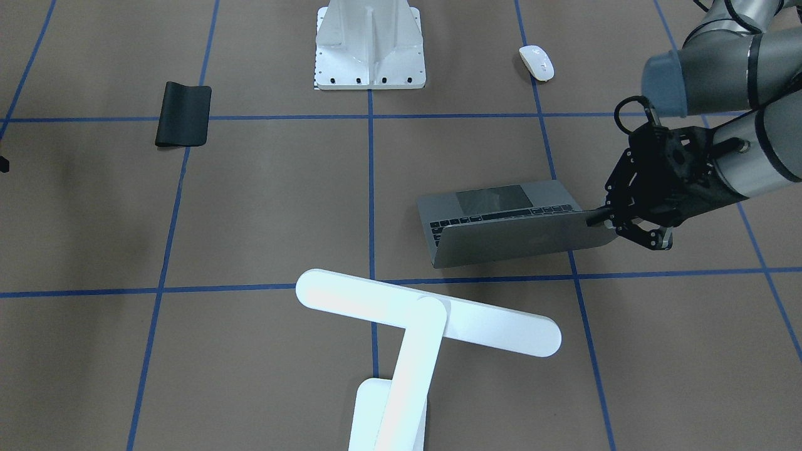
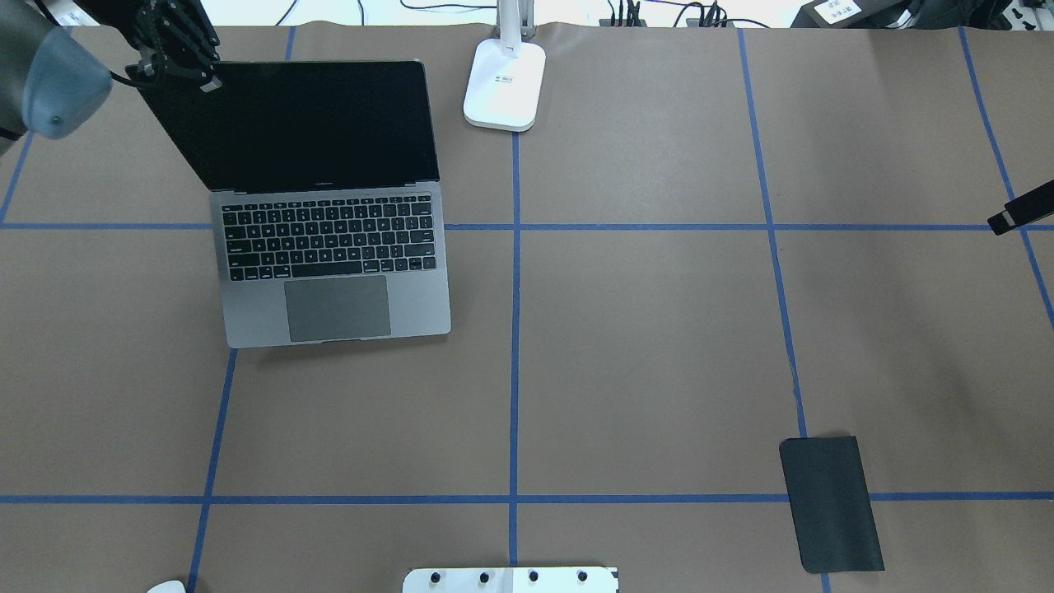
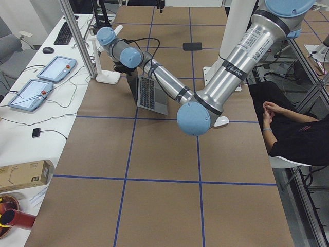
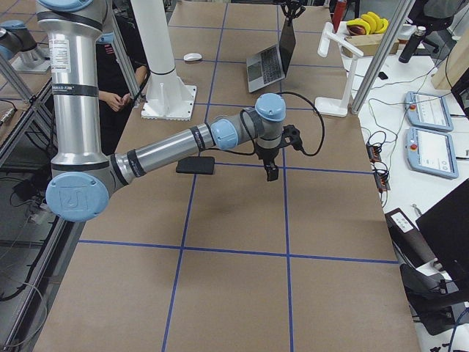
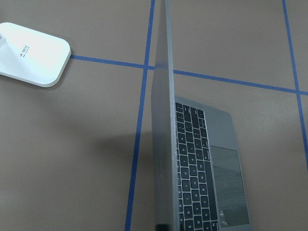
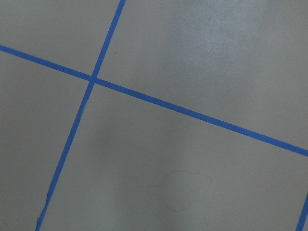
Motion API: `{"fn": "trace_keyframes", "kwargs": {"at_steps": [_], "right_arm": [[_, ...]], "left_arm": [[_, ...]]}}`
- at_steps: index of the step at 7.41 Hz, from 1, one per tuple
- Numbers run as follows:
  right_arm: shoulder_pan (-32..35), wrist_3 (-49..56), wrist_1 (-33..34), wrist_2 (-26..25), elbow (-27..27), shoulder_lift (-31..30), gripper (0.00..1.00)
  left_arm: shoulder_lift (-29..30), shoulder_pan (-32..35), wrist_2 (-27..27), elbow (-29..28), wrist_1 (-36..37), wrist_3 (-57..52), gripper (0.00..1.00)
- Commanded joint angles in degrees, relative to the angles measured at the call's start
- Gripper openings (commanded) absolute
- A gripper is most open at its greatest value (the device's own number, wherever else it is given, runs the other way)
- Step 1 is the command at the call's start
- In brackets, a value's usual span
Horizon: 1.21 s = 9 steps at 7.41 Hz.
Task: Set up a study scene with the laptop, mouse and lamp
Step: 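Push the laptop farther toward the white lamp base with the left gripper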
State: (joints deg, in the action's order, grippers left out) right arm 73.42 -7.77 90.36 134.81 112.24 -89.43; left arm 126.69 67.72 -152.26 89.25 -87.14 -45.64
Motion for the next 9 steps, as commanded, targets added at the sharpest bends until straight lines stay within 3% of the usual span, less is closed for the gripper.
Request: {"fn": "trace_keyframes", "kwargs": {"at_steps": [1, 6, 9], "right_arm": [[-1.2, -0.1, 0.0, -0.1, -0.3, 0.6, 1.0], [-1.7, -0.1, -0.1, -0.1, -0.2, 0.8, 0.99], [-1.8, -0.1, -0.1, -0.1, -0.2, 0.9, 1.0]], "left_arm": [[1.5, -0.8, -0.1, -4.4, -3.4, -1.6, 0.06], [5.7, -0.9, 0.0, -9.3, -3.6, -3.8, 0.06], [5.8, -1.4, 0.1, -13.3, -7.8, -3.7, 0.06]]}}
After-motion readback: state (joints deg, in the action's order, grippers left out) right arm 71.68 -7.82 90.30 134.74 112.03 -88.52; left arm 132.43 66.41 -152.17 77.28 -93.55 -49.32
